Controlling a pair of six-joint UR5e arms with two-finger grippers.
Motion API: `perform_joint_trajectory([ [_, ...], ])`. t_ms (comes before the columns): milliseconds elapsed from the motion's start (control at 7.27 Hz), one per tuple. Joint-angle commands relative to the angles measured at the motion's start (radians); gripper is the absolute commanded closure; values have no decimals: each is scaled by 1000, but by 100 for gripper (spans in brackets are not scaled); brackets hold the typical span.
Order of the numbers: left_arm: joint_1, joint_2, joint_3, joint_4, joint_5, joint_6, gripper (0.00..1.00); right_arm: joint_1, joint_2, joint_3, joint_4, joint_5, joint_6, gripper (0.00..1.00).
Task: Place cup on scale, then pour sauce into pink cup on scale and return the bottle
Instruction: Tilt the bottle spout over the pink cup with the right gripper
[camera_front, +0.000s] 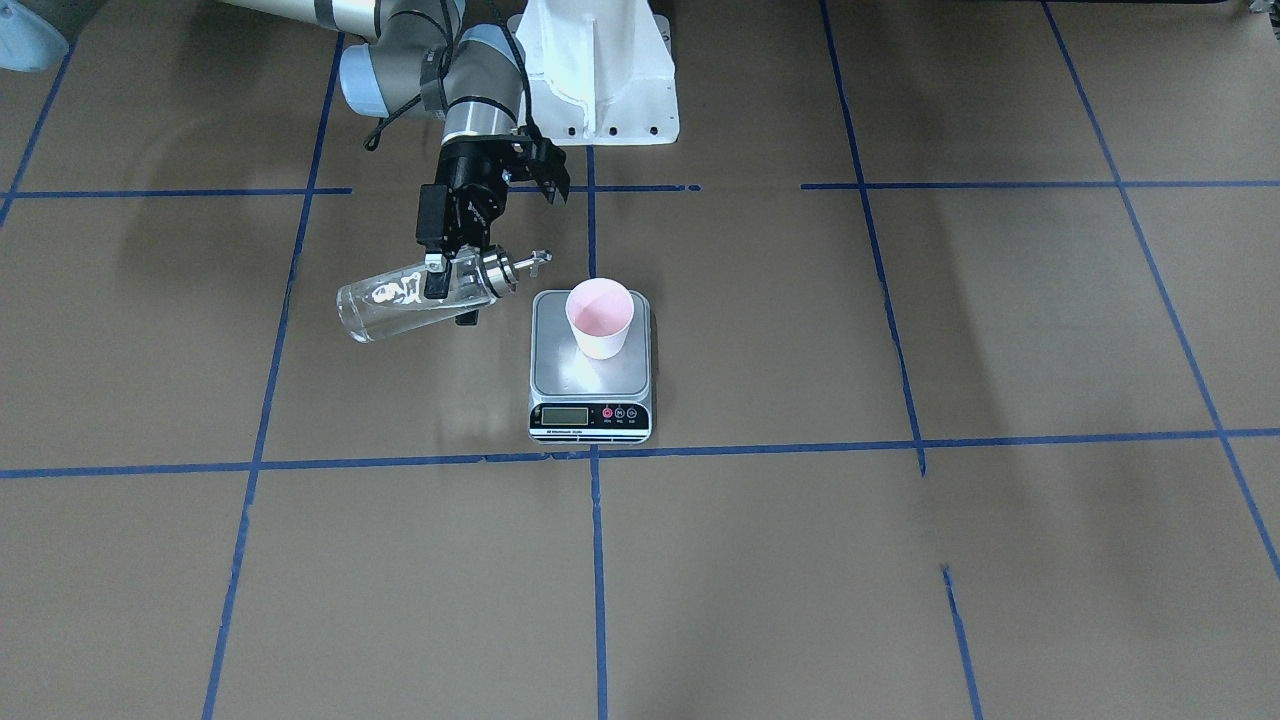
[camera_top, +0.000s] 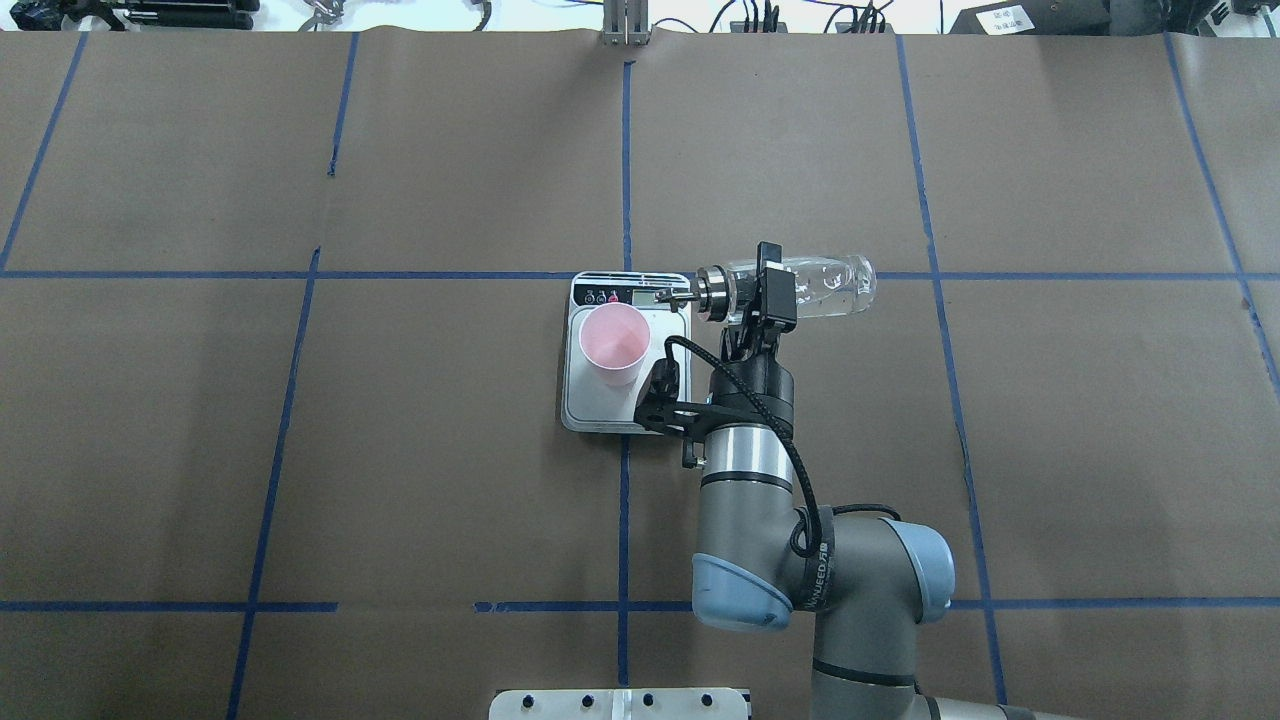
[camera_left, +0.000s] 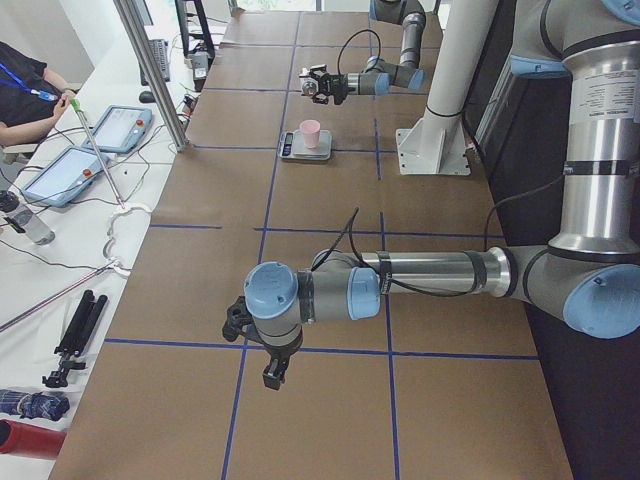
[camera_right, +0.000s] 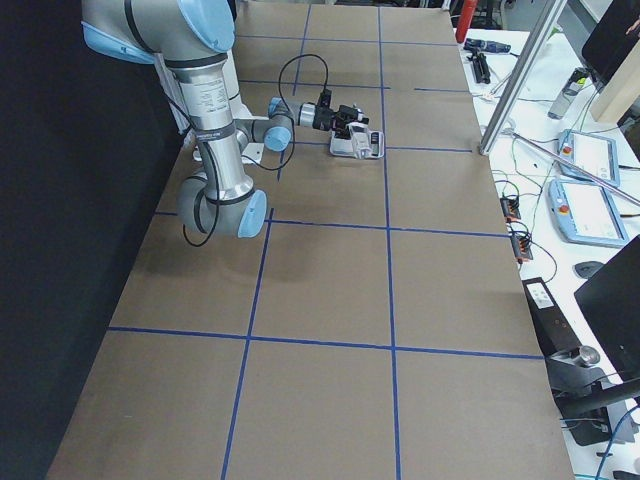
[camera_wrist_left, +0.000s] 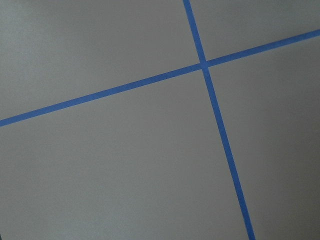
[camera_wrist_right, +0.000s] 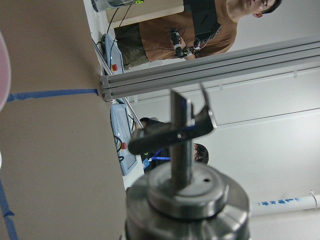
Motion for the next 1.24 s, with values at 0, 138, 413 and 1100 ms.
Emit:
perform_joint_trajectory([
  [0, 2, 2, 1, 2, 0, 0, 0, 2, 14, -34, -67, -16, -6, 100],
  [138, 2, 2, 3, 0, 0, 0, 0, 3, 14, -48, -67, -24, -6, 100],
  [413, 2, 2, 4, 0, 0, 0, 0, 1, 34, -81, -67, -36, -7, 100],
  [1100, 2, 2, 7, 2, 0, 0, 0, -7, 68, -135, -67, -88, -43, 100],
])
